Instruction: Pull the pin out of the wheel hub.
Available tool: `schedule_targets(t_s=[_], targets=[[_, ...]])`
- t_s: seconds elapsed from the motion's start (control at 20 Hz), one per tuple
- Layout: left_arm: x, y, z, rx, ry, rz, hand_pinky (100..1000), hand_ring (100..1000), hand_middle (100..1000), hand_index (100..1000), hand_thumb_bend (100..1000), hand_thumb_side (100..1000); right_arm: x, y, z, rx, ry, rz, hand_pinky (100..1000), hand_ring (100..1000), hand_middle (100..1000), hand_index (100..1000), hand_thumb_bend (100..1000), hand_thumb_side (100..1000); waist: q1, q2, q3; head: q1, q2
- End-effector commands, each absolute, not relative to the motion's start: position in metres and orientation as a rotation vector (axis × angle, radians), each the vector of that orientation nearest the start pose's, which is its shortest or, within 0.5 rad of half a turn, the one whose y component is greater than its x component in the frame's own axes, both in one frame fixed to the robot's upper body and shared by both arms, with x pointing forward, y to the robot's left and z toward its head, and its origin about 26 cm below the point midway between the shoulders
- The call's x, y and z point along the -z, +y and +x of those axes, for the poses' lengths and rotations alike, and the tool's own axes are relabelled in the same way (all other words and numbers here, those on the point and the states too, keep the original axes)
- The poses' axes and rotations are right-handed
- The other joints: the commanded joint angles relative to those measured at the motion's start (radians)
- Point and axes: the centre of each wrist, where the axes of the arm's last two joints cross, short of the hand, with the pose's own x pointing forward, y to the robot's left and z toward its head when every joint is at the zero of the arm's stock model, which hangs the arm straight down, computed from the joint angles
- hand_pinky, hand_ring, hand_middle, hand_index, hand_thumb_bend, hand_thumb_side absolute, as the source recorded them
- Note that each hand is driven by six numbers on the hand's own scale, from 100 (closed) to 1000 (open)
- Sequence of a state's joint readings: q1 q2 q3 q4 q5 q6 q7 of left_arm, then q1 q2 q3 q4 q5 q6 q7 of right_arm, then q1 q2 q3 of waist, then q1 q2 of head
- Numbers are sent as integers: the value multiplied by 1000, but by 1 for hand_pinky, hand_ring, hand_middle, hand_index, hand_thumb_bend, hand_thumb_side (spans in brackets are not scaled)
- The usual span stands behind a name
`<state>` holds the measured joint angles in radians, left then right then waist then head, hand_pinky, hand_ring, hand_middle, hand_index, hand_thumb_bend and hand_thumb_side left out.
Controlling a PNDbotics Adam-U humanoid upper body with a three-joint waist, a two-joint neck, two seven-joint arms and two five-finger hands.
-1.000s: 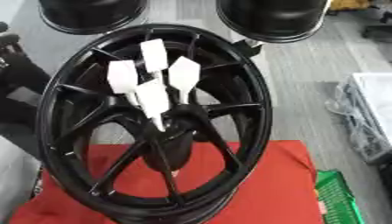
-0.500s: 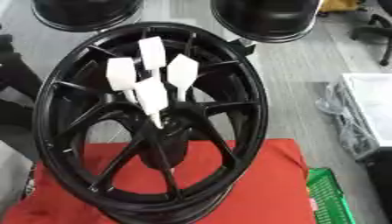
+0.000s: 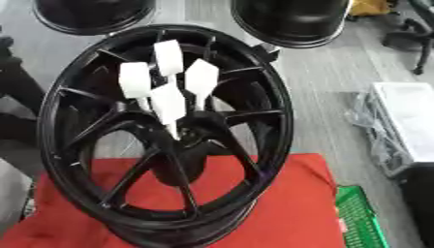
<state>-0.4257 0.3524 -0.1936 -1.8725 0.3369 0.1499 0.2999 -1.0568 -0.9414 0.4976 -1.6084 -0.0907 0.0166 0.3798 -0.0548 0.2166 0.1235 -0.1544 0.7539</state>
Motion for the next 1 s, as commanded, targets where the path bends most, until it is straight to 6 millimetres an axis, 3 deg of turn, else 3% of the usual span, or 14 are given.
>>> schedule_targets(t_s=[0.05,0.3,0.75,1.0], targets=[[-199,215,325,117,-2057,-103,681,749,697,721,167,744,-365,-235,379,-1611,-1850,-425,818,765,706,807,100,182,1,-25,-3,0,4],[-199,216,325,116,-2056,-98,680,749,697,721,166,744,-362,-221,390,-1636,-1801,-386,815,765,709,812,100,189,1,-25,-7,4,7],[-198,219,325,111,-2057,-85,680,751,699,721,166,743,-346,-212,402,-1654,-1712,-340,812,766,715,817,100,337,1,-25,-16,8,7],[-199,219,325,107,-2060,-86,680,752,699,721,166,744,-341,-210,404,-1680,-1677,-322,811,763,725,827,100,366,2,-24,-14,11,8]])
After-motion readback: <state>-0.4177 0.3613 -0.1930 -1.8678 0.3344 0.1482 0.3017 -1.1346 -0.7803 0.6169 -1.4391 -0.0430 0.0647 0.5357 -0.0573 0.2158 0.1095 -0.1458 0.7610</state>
